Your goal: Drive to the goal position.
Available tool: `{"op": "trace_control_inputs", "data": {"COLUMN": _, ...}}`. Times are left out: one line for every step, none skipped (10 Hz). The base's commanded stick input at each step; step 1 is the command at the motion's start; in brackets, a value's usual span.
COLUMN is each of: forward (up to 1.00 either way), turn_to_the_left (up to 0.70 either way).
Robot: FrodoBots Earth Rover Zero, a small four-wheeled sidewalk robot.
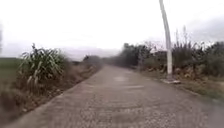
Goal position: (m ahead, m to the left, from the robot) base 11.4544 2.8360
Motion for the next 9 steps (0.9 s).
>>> {"op": "trace_control_inputs", "data": {"forward": 0.85, "turn_to_the_left": -0.01}}
{"op": "trace_control_inputs", "data": {"forward": 0.85, "turn_to_the_left": -0.29}}
{"op": "trace_control_inputs", "data": {"forward": 0.85, "turn_to_the_left": -0.13}}
{"op": "trace_control_inputs", "data": {"forward": 0.85, "turn_to_the_left": 0.0}}
{"op": "trace_control_inputs", "data": {"forward": 0.85, "turn_to_the_left": 0.0}}
{"op": "trace_control_inputs", "data": {"forward": 0.85, "turn_to_the_left": 0.0}}
{"op": "trace_control_inputs", "data": {"forward": 0.85, "turn_to_the_left": 0.0}}
{"op": "trace_control_inputs", "data": {"forward": 0.85, "turn_to_the_left": 0.0}}
{"op": "trace_control_inputs", "data": {"forward": 0.85, "turn_to_the_left": -0.1}}
